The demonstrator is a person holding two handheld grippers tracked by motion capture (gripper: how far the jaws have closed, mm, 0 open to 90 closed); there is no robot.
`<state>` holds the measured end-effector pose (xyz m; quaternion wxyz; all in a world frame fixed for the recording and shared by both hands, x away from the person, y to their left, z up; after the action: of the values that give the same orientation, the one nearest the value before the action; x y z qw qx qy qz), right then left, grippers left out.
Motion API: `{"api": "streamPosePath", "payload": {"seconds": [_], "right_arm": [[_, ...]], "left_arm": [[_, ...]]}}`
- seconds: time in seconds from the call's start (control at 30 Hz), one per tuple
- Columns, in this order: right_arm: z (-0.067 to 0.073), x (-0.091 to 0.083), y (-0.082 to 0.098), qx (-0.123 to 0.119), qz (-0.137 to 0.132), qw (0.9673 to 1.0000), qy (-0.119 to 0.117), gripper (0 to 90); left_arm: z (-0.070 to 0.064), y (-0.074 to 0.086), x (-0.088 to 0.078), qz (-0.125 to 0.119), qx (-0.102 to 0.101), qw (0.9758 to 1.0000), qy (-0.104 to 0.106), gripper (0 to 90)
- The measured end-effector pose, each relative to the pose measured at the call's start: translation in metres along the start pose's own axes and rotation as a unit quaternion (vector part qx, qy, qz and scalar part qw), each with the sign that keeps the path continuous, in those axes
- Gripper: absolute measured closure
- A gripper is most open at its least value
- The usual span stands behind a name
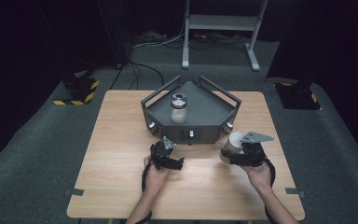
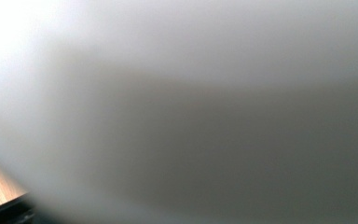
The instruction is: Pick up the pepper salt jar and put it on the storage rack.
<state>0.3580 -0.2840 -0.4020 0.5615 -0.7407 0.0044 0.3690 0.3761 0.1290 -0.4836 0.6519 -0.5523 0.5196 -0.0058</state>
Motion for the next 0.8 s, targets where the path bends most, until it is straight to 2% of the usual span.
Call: {"api": "streamPosePath", "payload": {"seconds": [0.4,0.6,0.8], "right_arm": [[-0.006,-0.006,-0.026,-0.009,-0.008,0.9999,-0.011,30.8],[-0.011,-0.009,-0.039,-0.006,-0.011,0.9998,-0.018,30.8],[-0.014,-0.013,-0.056,-0.017,-0.012,0.9996,-0.020,30.8]], "left_arm": [[0.000,0.000,0.000,0.000,0.000,1.0000,0.000,4.7],[0.000,0.000,0.000,0.000,0.000,1.0000,0.000,4.7],[0.000,0.000,0.000,-0.001,-0.001,1.0000,-0.001,5.2]]}}
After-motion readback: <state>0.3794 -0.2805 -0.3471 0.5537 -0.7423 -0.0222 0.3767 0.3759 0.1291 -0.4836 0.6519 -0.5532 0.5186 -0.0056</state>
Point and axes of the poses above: each handheld gripper's, and its own axes: x roughly forward along the jaws, y roughly out of its underside, z roughly to its left, the point moved 5 cm from there along x, roughly forward along the jaws, and after that the axes turned 13 degrees about y, right-handed, at the moved point
